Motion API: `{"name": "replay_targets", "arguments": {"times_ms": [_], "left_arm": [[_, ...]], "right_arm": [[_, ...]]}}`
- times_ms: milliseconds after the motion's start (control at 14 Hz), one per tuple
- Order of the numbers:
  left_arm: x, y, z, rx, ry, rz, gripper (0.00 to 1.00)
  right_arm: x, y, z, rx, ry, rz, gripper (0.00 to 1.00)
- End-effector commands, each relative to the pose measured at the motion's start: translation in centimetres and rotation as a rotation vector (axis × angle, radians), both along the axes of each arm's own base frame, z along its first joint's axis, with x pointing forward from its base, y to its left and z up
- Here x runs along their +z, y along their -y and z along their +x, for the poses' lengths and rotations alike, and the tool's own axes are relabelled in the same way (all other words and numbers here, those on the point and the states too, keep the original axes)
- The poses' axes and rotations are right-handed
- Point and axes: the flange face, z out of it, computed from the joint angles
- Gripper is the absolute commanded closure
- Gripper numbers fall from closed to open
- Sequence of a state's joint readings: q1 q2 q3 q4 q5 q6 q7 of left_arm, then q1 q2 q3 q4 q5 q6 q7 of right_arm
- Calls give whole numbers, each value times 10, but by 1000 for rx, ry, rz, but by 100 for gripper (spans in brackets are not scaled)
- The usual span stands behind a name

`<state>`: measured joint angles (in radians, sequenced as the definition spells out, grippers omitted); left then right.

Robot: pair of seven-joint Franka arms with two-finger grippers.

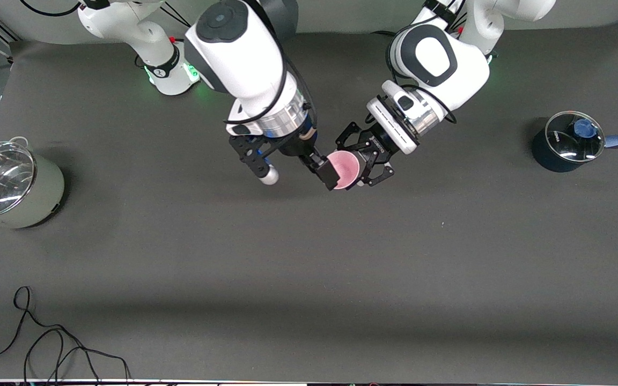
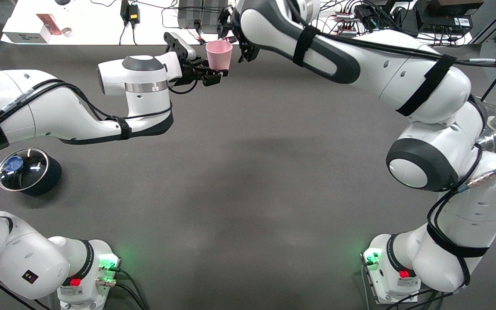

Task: Transfer pink cup from left to right arm
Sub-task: 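Reach the right gripper to the cup rim while the left gripper holds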

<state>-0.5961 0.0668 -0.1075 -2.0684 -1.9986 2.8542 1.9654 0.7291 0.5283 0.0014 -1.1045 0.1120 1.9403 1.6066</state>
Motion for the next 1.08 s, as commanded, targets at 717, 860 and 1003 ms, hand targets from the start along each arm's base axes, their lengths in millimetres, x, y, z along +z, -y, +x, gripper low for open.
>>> {"name": "replay_targets", "arguments": {"times_ms": [717, 860, 1003], "left_arm": [[6, 4, 4, 23, 14, 6, 73], [5, 4, 4, 24, 12, 8, 73], [5, 4, 4, 23, 12, 7, 73]], "right_arm": [[0, 1, -25, 249, -60, -121, 78], [2, 2, -23, 244, -66, -109, 100], [3, 4, -22, 241, -63, -108, 100]]}}
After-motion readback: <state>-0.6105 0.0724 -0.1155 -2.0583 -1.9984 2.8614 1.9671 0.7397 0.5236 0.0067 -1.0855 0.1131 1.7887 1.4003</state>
